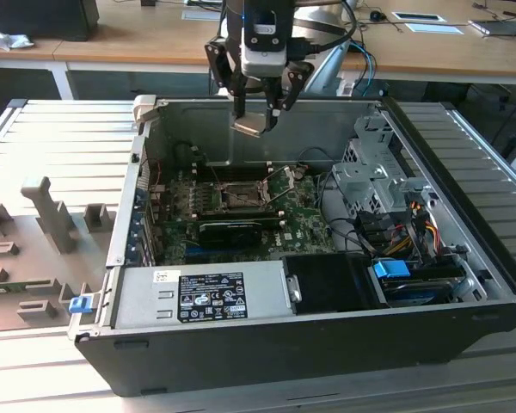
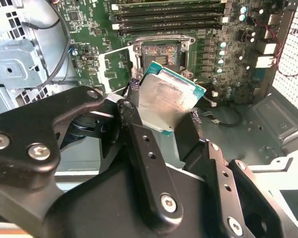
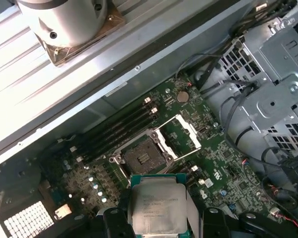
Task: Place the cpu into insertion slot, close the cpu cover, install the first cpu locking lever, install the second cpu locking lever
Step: 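Place the cpu into insertion slot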
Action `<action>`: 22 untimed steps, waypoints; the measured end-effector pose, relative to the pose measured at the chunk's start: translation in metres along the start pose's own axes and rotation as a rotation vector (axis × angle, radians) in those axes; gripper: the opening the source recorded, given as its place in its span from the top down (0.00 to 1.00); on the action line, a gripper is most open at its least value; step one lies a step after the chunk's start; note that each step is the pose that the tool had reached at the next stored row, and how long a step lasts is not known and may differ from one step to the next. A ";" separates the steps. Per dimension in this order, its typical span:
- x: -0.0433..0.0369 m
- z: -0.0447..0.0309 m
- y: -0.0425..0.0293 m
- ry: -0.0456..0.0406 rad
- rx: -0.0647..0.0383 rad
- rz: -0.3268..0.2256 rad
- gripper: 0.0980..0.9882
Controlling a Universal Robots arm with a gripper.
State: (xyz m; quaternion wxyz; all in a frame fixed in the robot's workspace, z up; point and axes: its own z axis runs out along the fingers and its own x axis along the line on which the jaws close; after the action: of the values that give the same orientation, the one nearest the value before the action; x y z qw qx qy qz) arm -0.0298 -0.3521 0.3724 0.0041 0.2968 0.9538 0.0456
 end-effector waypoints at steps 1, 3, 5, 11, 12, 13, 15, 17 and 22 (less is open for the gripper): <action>0.0000 0.0001 0.0000 -0.0010 0.000 0.011 0.52; 0.0000 0.0004 0.0000 -0.0043 -0.001 0.048 0.52; 0.0000 0.0009 -0.0001 -0.0099 -0.002 0.110 0.52; 0.0000 0.0017 -0.0001 -0.0220 -0.005 0.245 0.52; 0.0000 0.0018 -0.0001 -0.0229 -0.005 0.255 0.52; 0.0001 0.0019 -0.0002 -0.0237 -0.005 0.265 0.52; 0.0007 0.0024 -0.0007 -0.0252 -0.005 0.281 0.52; 0.0013 0.0030 -0.0012 -0.0261 -0.006 0.291 0.52; 0.0015 0.0057 -0.0016 -0.0276 -0.005 0.318 0.52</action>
State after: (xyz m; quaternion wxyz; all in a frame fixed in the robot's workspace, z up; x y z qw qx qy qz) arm -0.0318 -0.3521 0.3666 0.0107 0.4447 0.8945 0.0441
